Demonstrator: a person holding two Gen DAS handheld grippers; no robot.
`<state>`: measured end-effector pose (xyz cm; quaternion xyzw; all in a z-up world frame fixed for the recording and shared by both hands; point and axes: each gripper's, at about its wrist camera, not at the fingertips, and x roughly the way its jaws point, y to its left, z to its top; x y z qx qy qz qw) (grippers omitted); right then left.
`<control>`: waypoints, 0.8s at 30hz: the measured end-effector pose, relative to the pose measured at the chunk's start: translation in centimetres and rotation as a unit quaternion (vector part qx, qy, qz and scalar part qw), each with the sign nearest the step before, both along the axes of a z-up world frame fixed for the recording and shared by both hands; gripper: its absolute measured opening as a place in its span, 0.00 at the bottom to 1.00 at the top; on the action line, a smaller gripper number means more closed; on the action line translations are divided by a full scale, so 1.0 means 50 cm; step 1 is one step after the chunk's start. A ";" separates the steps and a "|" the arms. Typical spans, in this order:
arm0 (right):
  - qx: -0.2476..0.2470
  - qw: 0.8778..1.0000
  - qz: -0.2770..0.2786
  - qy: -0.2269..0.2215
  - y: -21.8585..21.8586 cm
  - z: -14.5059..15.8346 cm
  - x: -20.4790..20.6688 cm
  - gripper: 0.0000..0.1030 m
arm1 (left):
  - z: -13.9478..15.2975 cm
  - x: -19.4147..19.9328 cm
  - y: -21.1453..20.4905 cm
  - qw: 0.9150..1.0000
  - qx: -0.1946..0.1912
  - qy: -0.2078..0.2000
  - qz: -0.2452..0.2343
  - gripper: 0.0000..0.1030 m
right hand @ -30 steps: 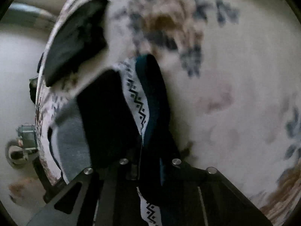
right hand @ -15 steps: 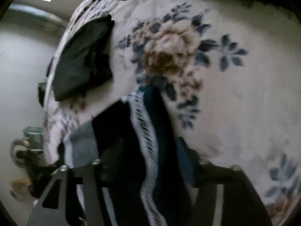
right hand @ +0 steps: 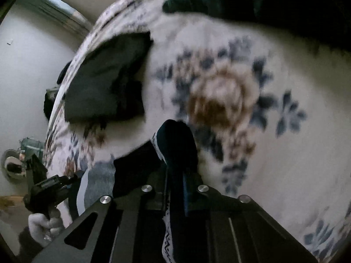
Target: Fold small clothes
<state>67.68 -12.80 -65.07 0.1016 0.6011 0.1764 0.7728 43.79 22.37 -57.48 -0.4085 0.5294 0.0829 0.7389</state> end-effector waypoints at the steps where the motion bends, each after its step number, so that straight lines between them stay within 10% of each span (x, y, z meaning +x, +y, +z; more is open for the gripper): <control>1: -0.010 1.000 0.006 0.010 0.006 -0.014 0.009 0.10 | 0.005 -0.005 0.014 1.000 -0.003 -0.001 -0.002 0.23; 3: -0.019 0.998 0.017 0.061 0.014 -0.050 0.019 0.11 | 0.011 -0.014 0.030 1.000 -0.010 0.005 0.003 0.33; 6: -0.035 0.996 0.011 0.076 0.011 -0.044 0.003 0.39 | 0.029 -0.070 0.060 0.999 -0.031 0.006 0.023 0.55; 15: 0.050 0.983 -0.128 0.124 -0.047 0.073 -0.241 0.45 | -0.036 -0.147 0.014 0.989 -0.135 0.049 0.031 0.56; 24: 0.243 0.878 -0.275 0.308 0.098 -0.118 -0.535 0.72 | -0.022 -0.130 0.012 0.989 -0.134 0.059 -0.032 0.56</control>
